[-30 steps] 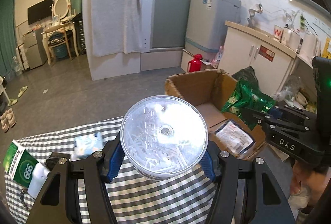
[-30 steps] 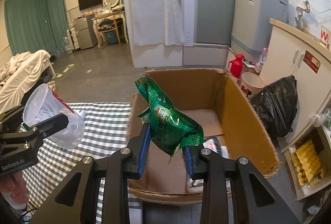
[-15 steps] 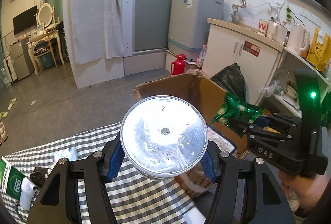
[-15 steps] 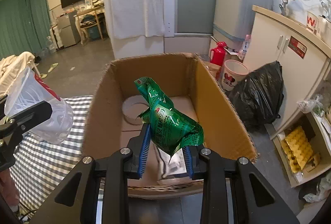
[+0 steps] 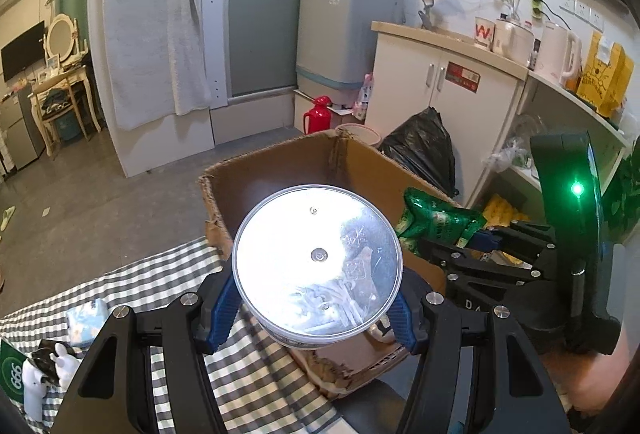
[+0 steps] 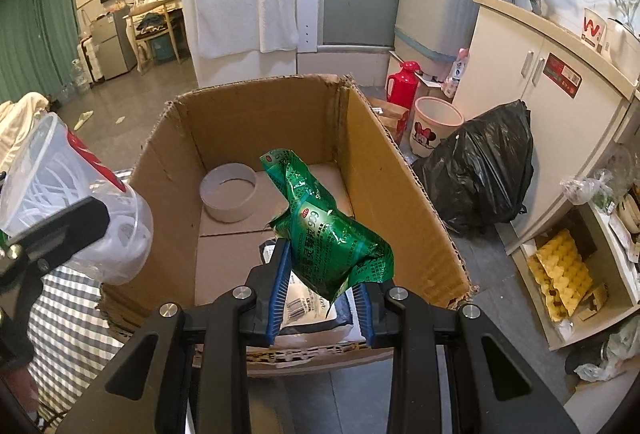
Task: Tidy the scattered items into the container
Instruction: 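Release the green bag with the right gripper while the left drops the cup into the box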
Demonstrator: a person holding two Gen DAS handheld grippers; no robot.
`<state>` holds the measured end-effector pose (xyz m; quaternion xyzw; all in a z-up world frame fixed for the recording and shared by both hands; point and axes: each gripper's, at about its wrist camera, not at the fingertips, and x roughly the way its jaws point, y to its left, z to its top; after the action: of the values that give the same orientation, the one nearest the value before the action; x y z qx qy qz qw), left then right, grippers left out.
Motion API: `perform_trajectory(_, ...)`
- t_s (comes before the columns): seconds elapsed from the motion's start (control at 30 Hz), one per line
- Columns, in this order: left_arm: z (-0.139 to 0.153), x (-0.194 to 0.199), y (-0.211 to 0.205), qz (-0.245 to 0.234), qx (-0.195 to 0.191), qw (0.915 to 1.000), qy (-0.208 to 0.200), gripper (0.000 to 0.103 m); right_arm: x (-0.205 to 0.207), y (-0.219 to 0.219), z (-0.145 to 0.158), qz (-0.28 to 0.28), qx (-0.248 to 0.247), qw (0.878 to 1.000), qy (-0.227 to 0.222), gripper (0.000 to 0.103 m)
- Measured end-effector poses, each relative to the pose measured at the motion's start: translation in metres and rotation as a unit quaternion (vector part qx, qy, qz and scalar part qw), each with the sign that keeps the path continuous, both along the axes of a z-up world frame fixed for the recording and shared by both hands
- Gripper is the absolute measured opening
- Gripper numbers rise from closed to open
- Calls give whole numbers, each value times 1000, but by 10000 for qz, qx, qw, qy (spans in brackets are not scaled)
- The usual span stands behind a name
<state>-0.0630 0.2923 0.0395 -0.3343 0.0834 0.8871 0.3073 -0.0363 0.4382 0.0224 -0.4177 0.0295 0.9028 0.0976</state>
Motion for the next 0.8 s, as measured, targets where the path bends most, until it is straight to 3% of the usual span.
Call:
perform_trajectory(0.27,-7,0,14,-63,-43,10000,-13,64,-2,7,-5,-3,-43,10000,-71,29)
perform_trajectory(0.3,-7,0,15,-67,-41,10000,-13,64,-1,7,-4,-21,-54,10000,-46,34)
perform_trajectory(0.33,-7,0,16,-69,-37,10000,-16,64,0,7,-4,-42,-51,10000,-31,47)
perform_trajectory(0.4,-8,-1,17,-69,-29,10000,-27,64,3,7,-1,-48,7,10000,61,61)
perform_trajectory(0.8,-16,-5,33,-163,-110,9997,-126,63,14,16,7,-193,66,9996,206,61)
